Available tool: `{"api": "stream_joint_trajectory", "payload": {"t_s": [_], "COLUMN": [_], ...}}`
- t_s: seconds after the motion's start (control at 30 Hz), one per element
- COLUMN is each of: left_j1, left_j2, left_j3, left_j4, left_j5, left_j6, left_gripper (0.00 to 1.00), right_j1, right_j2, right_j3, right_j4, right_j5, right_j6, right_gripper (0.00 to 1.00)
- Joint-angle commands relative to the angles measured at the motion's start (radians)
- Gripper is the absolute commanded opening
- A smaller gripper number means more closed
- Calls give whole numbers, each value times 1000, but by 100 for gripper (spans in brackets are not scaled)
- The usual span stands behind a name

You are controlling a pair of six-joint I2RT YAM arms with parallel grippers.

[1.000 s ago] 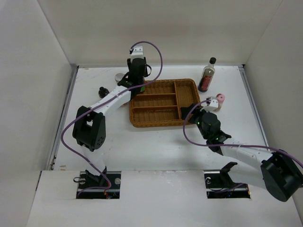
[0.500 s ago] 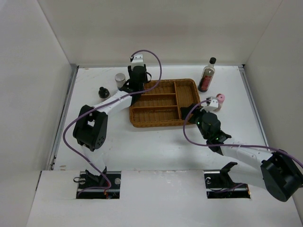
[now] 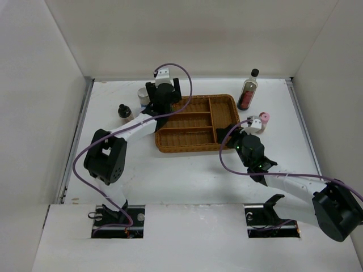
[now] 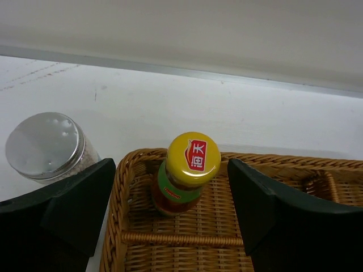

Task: Organize the condiment bottles

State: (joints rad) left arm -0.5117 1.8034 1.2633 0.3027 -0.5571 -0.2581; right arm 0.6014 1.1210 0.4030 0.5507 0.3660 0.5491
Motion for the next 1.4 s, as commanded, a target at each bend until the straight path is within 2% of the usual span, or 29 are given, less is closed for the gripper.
{"api": "stream_joint_trajectory", "payload": {"t_s": [0.0, 0.17, 0.3, 0.43, 0.53, 0.87, 1.23, 1.3, 1.37], "left_j1": [-6, 6, 63, 134, 164, 220, 252, 253, 258], "left_j2": [-145, -263, -315, -245, -172, -23, 62, 68, 74], "left_j3": [-18, -94, -146, -62, 4, 126, 176, 180, 182], "left_j4": [59, 46, -20, -192, -237, -257, -272, -272, -267], "left_j5": [-17, -41, -20, 103, 120, 103, 108, 108, 111], "left_j6": [2, -10, -90, -138, -139, -130, -125, -125, -125], "left_gripper": [81, 81, 79, 78, 79, 79, 76, 73, 61], "right_j1": [-7, -12, -7, -7, -7, -7, -7, -7, -7], "right_j2": [2, -3, -15, 6, 0, 17, 17, 25, 14], "right_j3": [43, 37, 37, 45, 42, 53, 48, 57, 57], "right_j4": [28, 32, 35, 25, 37, 20, 28, 14, 17], "right_j5": [-10, -10, 1, -10, 1, -12, -10, -15, -6], "right_j6": [8, 9, -1, 8, -6, 0, -5, -5, -12], "right_gripper": [80, 81, 81, 81, 82, 82, 84, 84, 84]}}
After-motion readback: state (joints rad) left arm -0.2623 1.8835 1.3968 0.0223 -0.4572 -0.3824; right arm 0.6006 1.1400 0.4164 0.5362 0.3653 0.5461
